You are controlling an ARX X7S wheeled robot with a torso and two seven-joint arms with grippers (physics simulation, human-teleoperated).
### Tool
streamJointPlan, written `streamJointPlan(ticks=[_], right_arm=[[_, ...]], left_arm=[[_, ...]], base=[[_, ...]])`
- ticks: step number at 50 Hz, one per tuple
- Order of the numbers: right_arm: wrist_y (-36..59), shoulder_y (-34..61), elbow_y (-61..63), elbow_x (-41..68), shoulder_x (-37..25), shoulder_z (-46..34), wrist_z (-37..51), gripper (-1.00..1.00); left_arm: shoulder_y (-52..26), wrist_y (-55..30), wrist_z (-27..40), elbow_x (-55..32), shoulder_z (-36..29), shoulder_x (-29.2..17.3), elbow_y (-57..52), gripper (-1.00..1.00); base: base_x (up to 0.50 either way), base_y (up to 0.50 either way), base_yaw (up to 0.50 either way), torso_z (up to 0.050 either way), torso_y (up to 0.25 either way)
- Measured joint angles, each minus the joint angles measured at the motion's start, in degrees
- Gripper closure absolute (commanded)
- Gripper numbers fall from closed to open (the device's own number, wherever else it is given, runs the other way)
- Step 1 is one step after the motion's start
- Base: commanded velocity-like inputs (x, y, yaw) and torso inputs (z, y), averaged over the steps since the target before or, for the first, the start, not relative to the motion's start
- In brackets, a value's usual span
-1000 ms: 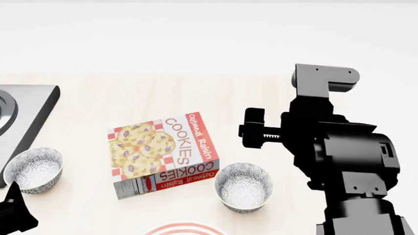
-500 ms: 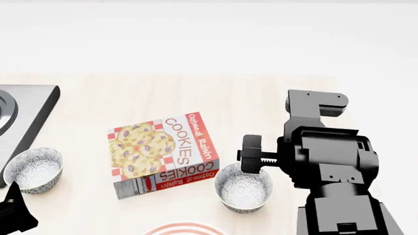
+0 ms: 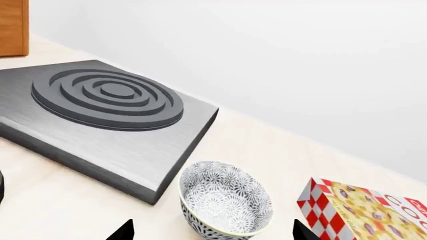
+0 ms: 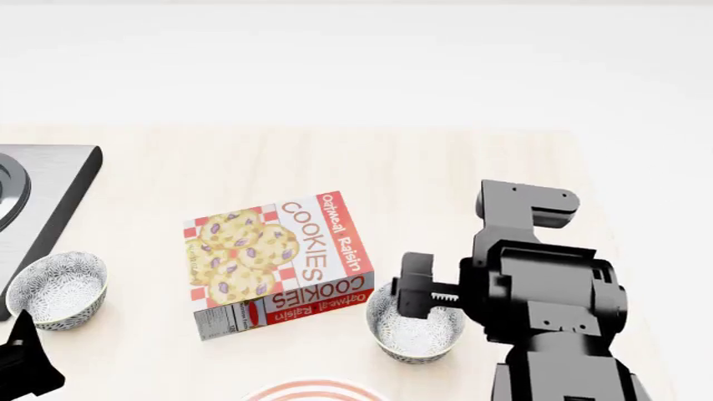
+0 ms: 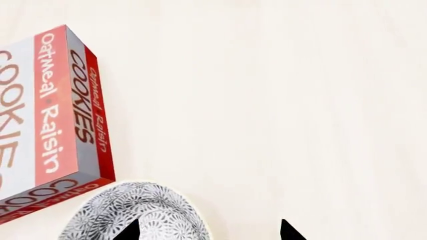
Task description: Pick the akita bowl next to the plate and place it on the plate.
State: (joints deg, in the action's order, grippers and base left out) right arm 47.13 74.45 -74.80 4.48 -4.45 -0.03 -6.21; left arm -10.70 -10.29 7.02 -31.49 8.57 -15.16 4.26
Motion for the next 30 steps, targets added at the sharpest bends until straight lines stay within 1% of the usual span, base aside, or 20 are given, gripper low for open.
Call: streamJointPlan(ticks=[14,30], right_arm=[[0.0,-1.6,-0.1,-2.1,-0.1,4.9,-1.0,-1.00],[0.9,-2.3,-0.2,-3.5,0.0,6.9,-2.4,-1.00]], left_arm=[[0.0,0.1,0.2,-0.2,-0.2,-0.1,0.0,-1.00],[0.0,0.2,0.4,-0.4,-0.4,-0.3,0.1,-1.00]], base=[[0.00,0.00,0.00,0.000,0.000],[0.00,0.00,0.00,0.000,0.001]])
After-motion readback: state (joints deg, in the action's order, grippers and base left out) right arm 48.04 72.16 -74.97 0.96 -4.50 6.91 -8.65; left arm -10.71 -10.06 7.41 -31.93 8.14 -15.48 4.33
